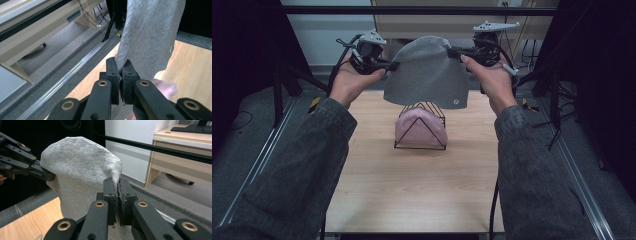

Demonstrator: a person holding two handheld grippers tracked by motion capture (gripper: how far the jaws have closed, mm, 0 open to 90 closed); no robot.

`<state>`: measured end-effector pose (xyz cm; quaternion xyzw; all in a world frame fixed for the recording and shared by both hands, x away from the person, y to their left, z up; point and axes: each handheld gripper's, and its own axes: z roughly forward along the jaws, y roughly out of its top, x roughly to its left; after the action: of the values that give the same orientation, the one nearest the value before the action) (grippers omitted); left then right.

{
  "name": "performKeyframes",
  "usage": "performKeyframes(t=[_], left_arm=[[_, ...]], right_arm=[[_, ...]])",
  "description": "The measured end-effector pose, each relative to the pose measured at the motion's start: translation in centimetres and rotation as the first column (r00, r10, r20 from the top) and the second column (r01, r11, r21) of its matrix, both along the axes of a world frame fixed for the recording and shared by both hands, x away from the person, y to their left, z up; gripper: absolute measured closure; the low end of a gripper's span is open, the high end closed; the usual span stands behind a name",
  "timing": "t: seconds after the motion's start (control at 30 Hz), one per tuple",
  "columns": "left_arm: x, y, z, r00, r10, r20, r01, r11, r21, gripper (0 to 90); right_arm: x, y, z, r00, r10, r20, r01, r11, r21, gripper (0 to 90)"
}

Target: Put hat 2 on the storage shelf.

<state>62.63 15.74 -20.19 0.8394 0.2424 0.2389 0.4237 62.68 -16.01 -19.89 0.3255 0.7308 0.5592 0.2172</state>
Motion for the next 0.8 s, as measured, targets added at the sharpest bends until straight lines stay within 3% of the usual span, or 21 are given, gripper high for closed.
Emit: performKeyframes(t=[0.8], left_arm=[[2.6, -0.4, -2.4, 0.9983, 0.053, 0.024, -0.054, 0.9985, 0.006, 86.4]], right_arm=[[2.3, 0.3, -2.8, 0.9987, -0.041, -0.03, 0.04, 0.999, -0.019, 86.2]])
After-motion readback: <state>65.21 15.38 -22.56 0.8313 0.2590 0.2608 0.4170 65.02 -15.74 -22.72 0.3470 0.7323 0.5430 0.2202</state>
